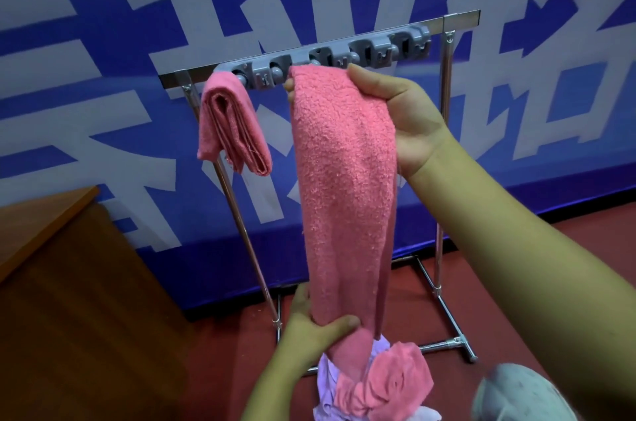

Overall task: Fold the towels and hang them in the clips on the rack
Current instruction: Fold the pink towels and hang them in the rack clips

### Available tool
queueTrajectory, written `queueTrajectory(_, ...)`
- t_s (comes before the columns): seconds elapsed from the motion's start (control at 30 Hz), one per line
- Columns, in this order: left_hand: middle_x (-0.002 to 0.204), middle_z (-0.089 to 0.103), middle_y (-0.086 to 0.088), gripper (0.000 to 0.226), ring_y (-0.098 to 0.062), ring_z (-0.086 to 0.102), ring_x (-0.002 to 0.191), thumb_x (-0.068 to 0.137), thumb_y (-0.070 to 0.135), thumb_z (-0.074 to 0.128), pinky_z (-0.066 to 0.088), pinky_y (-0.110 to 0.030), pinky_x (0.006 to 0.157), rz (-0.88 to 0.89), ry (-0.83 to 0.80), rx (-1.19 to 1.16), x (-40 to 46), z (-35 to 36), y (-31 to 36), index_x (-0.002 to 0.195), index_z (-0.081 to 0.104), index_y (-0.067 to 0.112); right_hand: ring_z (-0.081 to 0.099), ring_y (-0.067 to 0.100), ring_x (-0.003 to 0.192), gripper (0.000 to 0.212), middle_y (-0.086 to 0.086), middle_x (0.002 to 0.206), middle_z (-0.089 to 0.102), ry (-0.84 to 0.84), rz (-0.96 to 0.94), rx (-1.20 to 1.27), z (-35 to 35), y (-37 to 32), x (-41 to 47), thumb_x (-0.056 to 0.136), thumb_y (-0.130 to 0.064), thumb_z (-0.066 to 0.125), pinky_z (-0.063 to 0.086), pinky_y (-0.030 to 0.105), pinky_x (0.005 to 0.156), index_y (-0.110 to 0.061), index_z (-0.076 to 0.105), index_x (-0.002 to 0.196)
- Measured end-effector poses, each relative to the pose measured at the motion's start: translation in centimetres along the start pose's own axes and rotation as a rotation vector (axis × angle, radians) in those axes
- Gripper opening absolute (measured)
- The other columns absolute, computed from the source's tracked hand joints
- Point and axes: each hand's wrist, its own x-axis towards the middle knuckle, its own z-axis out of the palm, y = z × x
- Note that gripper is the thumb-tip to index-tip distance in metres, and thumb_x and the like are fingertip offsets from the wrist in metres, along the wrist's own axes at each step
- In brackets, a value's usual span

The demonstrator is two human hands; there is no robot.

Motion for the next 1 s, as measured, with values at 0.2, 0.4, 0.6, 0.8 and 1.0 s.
queueTrajectory(0.2, 0.12, 0.043, 0.005, 0.081, -0.014, 0.053, 0.115, 0.037, 0.085, 0.067, 0.05, -0.037, 0.095, 0.194, 0.006, -0.031, 0.3, -1.6, 0.9, 0.088, 0.071, 0.022, 0.025, 0.025, 0.135, 0.089, 0.013, 0.153, 0.018, 0.0, 0.001, 0.02, -0.3, -0.2, 0.9, 0.073, -0.008, 0.068, 0.023, 0.039, 0.115, -0.003, 0.02, 0.148)
queueTrajectory(0.4, 0.099, 0.064, 0.006, 0.067, -0.008, 0.062, 0.088, 0.038, 0.081, 0.069, 0.052, -0.028, 0.078, 0.353, -0.048, -0.342, 0.5, -3.6, 7.2, 0.08, 0.069, 0.029, 0.033, 0.027, 0.129, 0.097, 0.016, 0.143, 0.029, -0.032, 0.05, -0.003, -0.9, 0.7, 1.7, 0.066, -0.007, 0.076, 0.027, 0.039, 0.112, -0.001, 0.022, 0.147)
queueTrajectory(0.6, 0.092, 0.073, 0.004, 0.064, -0.016, 0.069, 0.088, 0.041, 0.06, 0.085, 0.057, -0.034, 0.073, 0.252, -0.507, -0.382, 2.2, -4.3, 11.1, 0.096, 0.073, 0.029, 0.066, 0.029, 0.088, 0.046, 0.02, 0.097, 0.066, -0.063, 0.174, 0.048, -0.7, 2.1, 1.7, 0.064, -0.005, 0.077, 0.05, 0.037, 0.09, 0.007, 0.061, 0.106)
queueTrajectory(0.8, 0.081, 0.074, -0.003, 0.056, -0.018, 0.071, 0.077, 0.032, 0.039, 0.094, 0.056, -0.03, 0.067, 0.164, -0.424, -0.345, 2.3, -2.9, 11.3, 0.082, 0.077, 0.018, 0.068, 0.029, 0.081, 0.034, 0.019, 0.09, 0.069, -0.049, 0.19, 0.086, -0.6, 2.2, 1.2, 0.068, -0.005, 0.073, 0.053, 0.036, 0.084, 0.006, 0.065, 0.099)
queueTrajectory(1.0, 0.079, 0.075, -0.002, 0.041, -0.015, 0.071, 0.074, 0.048, 0.008, 0.081, 0.055, -0.025, 0.064, 0.148, -0.217, -0.223, 1.8, -2.3, 12.1, 0.087, 0.07, 0.011, 0.058, 0.029, 0.105, 0.055, 0.019, 0.113, 0.059, -0.007, 0.166, 0.037, -0.6, 2.0, 0.9, 0.068, -0.009, 0.075, 0.042, 0.037, 0.101, 0.004, 0.055, 0.118)
